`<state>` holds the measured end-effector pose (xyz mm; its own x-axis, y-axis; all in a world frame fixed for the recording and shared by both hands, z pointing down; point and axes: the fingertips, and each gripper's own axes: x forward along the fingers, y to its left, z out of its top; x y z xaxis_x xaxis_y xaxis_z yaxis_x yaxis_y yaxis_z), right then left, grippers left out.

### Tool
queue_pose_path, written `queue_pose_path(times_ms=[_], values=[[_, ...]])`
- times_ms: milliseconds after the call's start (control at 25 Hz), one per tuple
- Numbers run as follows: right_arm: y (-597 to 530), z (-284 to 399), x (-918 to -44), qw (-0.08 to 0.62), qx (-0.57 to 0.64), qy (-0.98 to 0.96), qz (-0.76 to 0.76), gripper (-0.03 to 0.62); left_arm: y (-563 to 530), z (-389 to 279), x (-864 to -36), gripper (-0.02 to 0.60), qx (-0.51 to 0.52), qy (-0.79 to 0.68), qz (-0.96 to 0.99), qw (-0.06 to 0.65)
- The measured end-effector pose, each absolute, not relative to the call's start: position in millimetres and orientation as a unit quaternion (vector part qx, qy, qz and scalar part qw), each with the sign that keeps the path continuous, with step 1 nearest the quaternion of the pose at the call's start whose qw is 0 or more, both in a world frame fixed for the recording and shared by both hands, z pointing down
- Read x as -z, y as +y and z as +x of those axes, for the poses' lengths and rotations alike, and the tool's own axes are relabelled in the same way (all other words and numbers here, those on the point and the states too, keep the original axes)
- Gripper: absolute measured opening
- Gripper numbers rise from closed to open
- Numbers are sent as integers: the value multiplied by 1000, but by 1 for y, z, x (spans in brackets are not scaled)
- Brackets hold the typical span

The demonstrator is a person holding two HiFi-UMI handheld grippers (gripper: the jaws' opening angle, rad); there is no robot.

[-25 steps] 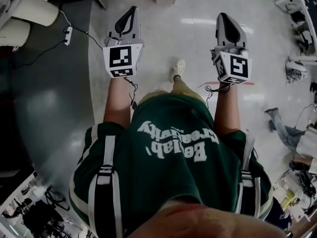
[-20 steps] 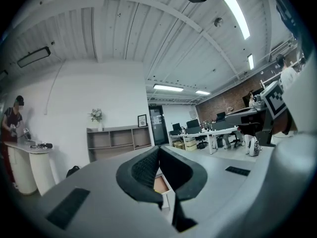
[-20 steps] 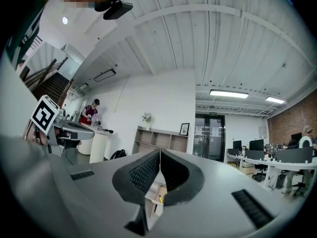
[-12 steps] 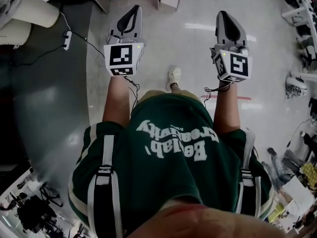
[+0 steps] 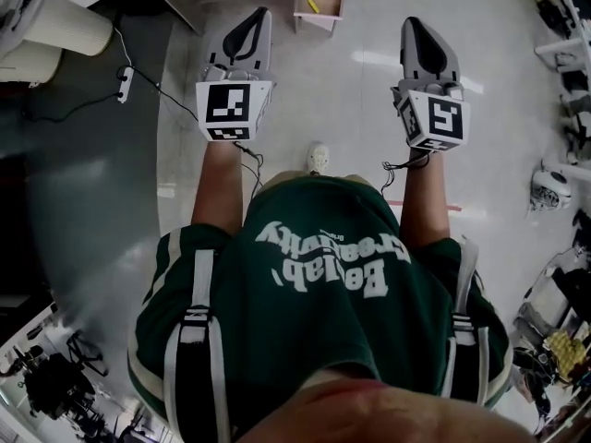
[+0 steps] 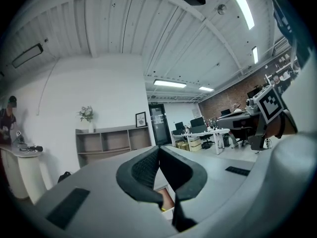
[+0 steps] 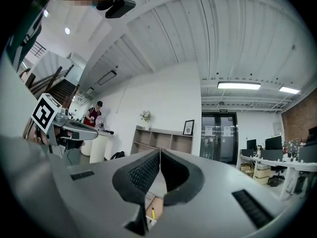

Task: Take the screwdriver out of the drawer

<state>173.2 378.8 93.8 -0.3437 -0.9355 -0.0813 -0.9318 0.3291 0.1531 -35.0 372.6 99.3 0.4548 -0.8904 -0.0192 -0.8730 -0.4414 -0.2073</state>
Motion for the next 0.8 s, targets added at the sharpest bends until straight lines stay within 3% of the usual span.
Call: queue_pose_path(times_ms=[800], values=[[310,238,-119,10,74,-814,576,34,298,40,-118,18,63,498,-861,82]])
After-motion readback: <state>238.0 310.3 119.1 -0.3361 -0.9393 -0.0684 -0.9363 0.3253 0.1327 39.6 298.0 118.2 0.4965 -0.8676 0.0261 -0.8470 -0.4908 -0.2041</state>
